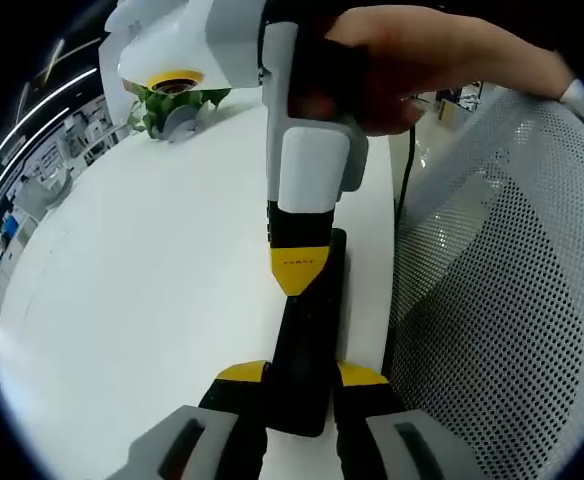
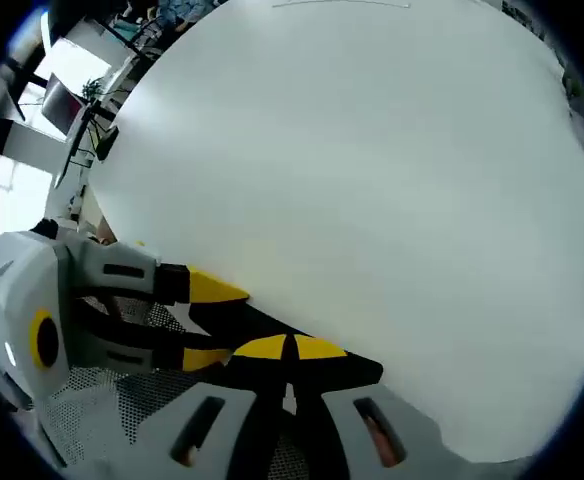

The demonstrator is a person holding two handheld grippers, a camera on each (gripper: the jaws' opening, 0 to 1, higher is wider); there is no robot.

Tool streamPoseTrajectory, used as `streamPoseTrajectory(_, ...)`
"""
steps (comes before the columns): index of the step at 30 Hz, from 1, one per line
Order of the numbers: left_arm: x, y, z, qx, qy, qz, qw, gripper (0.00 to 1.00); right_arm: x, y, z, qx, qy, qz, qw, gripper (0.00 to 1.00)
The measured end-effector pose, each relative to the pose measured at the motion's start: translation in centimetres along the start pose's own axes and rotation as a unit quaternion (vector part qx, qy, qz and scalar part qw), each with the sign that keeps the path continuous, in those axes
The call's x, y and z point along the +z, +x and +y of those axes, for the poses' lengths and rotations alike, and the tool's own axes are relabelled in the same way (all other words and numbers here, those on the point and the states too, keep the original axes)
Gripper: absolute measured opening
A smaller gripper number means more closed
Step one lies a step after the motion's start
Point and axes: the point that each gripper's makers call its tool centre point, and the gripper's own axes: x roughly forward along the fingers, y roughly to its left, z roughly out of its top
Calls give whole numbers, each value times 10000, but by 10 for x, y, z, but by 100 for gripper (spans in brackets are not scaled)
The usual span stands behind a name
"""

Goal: Press the specified remote control buttons in sequence, fully releasing each button before pressing the next.

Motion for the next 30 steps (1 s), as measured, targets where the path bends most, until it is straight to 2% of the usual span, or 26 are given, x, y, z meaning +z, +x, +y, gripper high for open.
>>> streamPoseTrajectory(4, 0, -1, -1, -5, 31, -6, 10000, 25, -9, 4, 6, 149, 25, 315, 9994, 0)
streamPoseTrajectory(12, 0, -2, -3, 5, 33, -1, 10000, 25, -12, 5, 8, 163, -26, 331, 9993, 0)
streamPoseTrajectory(14, 0, -2, -3, 19, 13, -10, 10000, 27, -17, 9, 5, -61, -283, 399, 9988, 0)
streamPoseTrajectory(15, 0, -2, -4, 8, -13, -2, 10000, 27, -18, 10, 14, 24, -276, 415, 9988, 0)
streamPoseTrajectory(17, 0, -3, -4, 16, -1, -6, 10000, 27, -24, 10, 16, -105, -629, 594, 9962, 0)
streamPoseTrajectory(18, 0, -3, -5, 17, 13, -13, 10000, 27, -27, 11, 14, -299, -935, 723, 9925, 0)
streamPoseTrajectory(19, 0, -3, -4, 19, 14, -18, 10000, 27, -26, 10, 16, -353, -986, 667, 9923, 0)
streamPoseTrajectory(22, 0, -3, -5, 32, 13, -27, 10000, 26, -22, 9, 15, -226, -758, 606, 9950, 0)
streamPoseTrajectory(23, 1, -4, -5, 50, -28, -24, 10000, 25, -20, 6, 12, -247, -625, 505, 9965, 0)
streamPoseTrajectory(24, 2, -3, -4, 73, -34, -32, 10000, 25, -12, 1, 6, -356, -547, 259, 9975, 0)
streamPoseTrajectory(26, 2, -2, -4, 120, -162, -11, 9998, 24, -1, -7, 1, -327, -284, -70, 9990, 0)
streamPoseTrajectory(28, 3, -2, -5, 151, -161, 22, 9998, 24, 2, -11, -3, -268, -88, -201, 9994, 0)
streamPoseTrajectory(30, 3, -2, -5, 181, -205, 57, 9996, 24, 3, -12, -9, -339, -97, -217, 9991, 0)
